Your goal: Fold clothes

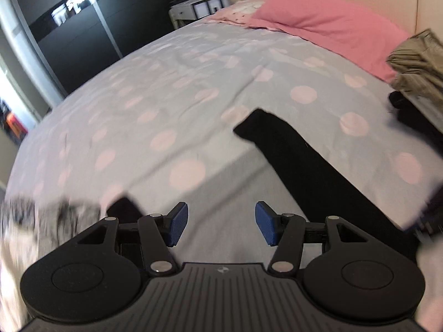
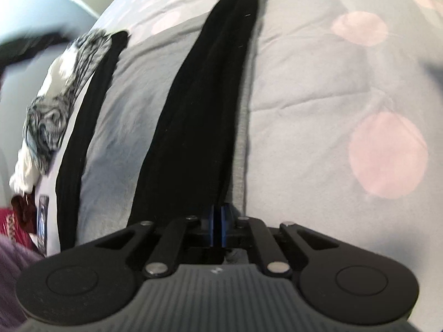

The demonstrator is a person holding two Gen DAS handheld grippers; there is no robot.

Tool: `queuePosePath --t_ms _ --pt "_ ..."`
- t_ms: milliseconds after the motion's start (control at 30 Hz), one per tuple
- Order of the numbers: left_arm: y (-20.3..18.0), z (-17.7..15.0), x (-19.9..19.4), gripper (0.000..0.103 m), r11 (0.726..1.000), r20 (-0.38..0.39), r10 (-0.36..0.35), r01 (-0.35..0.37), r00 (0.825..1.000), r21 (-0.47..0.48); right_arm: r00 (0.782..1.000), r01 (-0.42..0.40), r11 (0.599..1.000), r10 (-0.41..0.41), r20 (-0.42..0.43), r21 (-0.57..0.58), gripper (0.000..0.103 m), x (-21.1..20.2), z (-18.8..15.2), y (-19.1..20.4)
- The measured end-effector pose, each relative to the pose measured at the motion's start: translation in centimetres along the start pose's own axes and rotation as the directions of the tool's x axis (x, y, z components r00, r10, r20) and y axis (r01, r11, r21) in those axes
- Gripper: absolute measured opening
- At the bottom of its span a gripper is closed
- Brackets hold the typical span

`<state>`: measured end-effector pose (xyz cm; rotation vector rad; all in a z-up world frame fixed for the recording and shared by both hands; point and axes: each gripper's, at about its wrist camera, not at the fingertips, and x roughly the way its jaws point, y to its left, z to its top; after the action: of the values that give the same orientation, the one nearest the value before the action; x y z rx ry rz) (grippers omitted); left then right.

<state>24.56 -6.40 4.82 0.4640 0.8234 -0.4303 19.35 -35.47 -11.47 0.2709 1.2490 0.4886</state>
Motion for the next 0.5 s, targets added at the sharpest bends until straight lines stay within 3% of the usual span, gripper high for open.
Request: queuePosePath --t_ms 133,267,500 --pt "0.1 -5.3 -4.1 0.053 0.986 0.009 -0.038 0.04 0.999 -0.162 1.0 -0.013 0.999 0.012 0.011 0.048 0.013 -0.7 -0.5 -1.1" --pt "-2.3 -10.4 -5.2 0.053 0.941 -0.012 -0.148 0.137 0.989 -0.311 0.999 -0.011 0.996 0.007 0.04 0.088 0.013 -1.2 -0.9 -1.2" --pt "-9.4 -16.4 -5.5 0.052 0.869 -0.073 -0.331 0.274 0.941 -0.411 0.999 0.007 0.999 -0.008 0.035 0.036 0.013 -1.9 -2.2 0.6"
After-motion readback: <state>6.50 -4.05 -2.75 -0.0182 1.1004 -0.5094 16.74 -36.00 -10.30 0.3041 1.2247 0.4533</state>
